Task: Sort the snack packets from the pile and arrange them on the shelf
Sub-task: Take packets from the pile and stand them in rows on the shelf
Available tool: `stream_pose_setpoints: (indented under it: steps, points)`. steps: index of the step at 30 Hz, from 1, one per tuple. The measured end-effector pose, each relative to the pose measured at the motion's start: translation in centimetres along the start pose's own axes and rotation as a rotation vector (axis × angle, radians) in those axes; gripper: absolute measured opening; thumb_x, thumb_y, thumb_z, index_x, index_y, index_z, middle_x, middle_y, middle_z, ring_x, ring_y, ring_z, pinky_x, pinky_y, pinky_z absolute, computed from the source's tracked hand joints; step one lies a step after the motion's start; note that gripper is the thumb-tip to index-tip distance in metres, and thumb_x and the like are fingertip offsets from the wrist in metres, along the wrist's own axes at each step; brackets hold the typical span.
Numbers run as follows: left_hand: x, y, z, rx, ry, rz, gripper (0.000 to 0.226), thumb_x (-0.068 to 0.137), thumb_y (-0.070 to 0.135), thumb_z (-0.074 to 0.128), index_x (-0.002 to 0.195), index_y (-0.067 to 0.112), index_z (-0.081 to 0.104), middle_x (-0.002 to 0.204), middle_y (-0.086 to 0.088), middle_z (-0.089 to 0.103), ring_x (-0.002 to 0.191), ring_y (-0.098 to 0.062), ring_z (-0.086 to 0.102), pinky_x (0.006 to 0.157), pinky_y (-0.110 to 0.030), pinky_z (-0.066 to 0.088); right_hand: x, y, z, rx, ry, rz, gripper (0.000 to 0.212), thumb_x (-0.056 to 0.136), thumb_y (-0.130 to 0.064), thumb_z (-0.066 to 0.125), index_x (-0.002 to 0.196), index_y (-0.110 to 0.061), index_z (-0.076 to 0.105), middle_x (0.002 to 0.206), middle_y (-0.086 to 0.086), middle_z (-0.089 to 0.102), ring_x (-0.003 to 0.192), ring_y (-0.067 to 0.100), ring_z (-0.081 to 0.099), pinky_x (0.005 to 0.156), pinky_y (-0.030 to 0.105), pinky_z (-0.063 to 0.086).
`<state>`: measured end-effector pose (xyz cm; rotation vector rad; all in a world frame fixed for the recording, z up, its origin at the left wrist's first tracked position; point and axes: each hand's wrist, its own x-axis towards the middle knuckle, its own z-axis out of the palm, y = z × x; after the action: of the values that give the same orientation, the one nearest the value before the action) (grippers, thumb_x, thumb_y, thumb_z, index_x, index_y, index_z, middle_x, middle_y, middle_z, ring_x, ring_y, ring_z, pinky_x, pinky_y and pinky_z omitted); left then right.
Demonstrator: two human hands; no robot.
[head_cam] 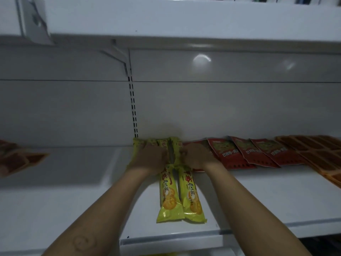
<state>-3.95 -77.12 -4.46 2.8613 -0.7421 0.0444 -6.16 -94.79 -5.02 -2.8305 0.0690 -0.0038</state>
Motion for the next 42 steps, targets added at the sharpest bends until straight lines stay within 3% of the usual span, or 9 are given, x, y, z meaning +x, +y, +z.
stream_pose_setpoints:
  steps: [3,7,12,16,22,28,31,37,42]
  points:
    - [0.5,-0.2,0.6,-0.085,0.020,0.014,0.029,0.092,0.018,0.050,0.074,0.039,0.057,0.087,0.003,0.058,0.108,-0.026,0.057,0.097,-0.037,0.042,0.1,-0.2,0.1,-0.008,0.023,-0.029,0.019,0.084,-0.004,0.048,0.071,-0.010,0.060,0.078,0.006,0.064,0.074,0.021,0.058,0.051,0.020,0.034]
    - [1.3,-0.6,1.1,-0.217,0.037,0.010,0.030,0.091,0.017,0.060,0.113,0.035,0.072,0.115,0.002,0.070,0.109,-0.020,0.063,0.096,-0.036,0.050,0.3,-0.3,0.2,-0.001,0.068,-0.066,0.015,0.082,-0.004,0.052,0.080,-0.001,0.067,0.084,0.013,0.067,0.079,0.026,0.063,0.052,0.021,0.036]
    - [1.4,-1.0,1.1,-0.210,0.067,0.014,0.026,0.095,0.030,0.059,0.118,0.031,0.070,0.117,0.000,0.069,0.112,-0.021,0.061,0.099,-0.036,0.046,0.3,-0.7,0.1,-0.003,0.052,-0.046,0.026,0.082,-0.004,0.052,0.059,-0.013,0.051,0.074,0.007,0.059,0.072,0.023,0.056,0.051,0.022,0.030]
    - [0.5,-1.2,1.1,-0.278,0.078,0.003,0.036,0.096,0.044,0.057,0.129,0.031,0.063,0.126,0.002,0.065,0.118,-0.020,0.058,0.100,-0.031,0.041,-0.5,-0.5,-0.3,0.030,0.051,-0.046,0.021,0.087,-0.011,0.051,0.090,-0.006,0.072,0.091,0.009,0.068,0.086,0.024,0.061,0.066,0.027,0.045]
    - [-0.9,-1.3,0.1,-0.165,0.128,-0.023,0.033,0.098,0.033,0.053,0.130,0.036,0.060,0.129,0.002,0.062,0.126,-0.022,0.050,0.106,-0.036,0.034,-2.3,-0.9,-1.2,0.049,0.079,0.006,0.036,0.096,-0.026,0.050,0.128,-0.020,0.064,0.129,0.005,0.062,0.118,0.026,0.057,0.097,0.034,0.046]
    - [-2.3,-3.0,-0.7,0.051,0.079,-0.129,0.034,0.100,0.044,0.042,0.129,0.032,0.057,0.133,0.000,0.058,0.128,-0.025,0.041,0.101,-0.040,0.028,-4.1,-2.9,-2.1,-0.028,0.000,-0.007,0.042,0.099,-0.031,0.046,0.140,-0.025,0.052,0.148,0.002,0.046,0.135,0.025,0.043,0.107,0.035,0.037]
    - [-2.9,-3.4,-0.7,0.114,0.023,-0.118,0.028,0.102,0.043,0.036,0.109,0.028,0.059,0.120,-0.001,0.061,0.122,-0.027,0.041,0.094,-0.041,0.028,-3.8,-4.2,-1.9,-0.074,-0.027,-0.023,0.038,0.103,-0.035,0.039,0.134,-0.026,0.057,0.144,0.004,0.051,0.131,0.027,0.046,0.107,0.039,0.036]
    - [-3.0,-3.2,-0.2,0.135,-0.040,-0.061,0.040,0.092,0.031,0.054,0.132,0.033,0.054,0.127,0.001,0.058,0.125,-0.024,0.037,0.097,-0.041,0.028,-2.9,-4.9,-0.8,-0.134,-0.128,-0.031,0.041,0.105,-0.031,0.033,0.145,-0.035,0.044,0.154,0.002,0.039,0.138,0.028,0.040,0.107,0.039,0.037]
    - [-2.7,-2.8,0.5,0.125,0.067,-0.056,0.042,0.094,0.022,0.052,0.132,0.038,0.056,0.128,0.004,0.060,0.126,-0.022,0.039,0.092,-0.039,0.026,-2.9,-5.4,-0.6,-0.167,-0.134,-0.019,0.043,0.105,-0.030,0.035,0.147,-0.037,0.039,0.157,0.000,0.034,0.142,0.029,0.034,0.113,0.042,0.032]
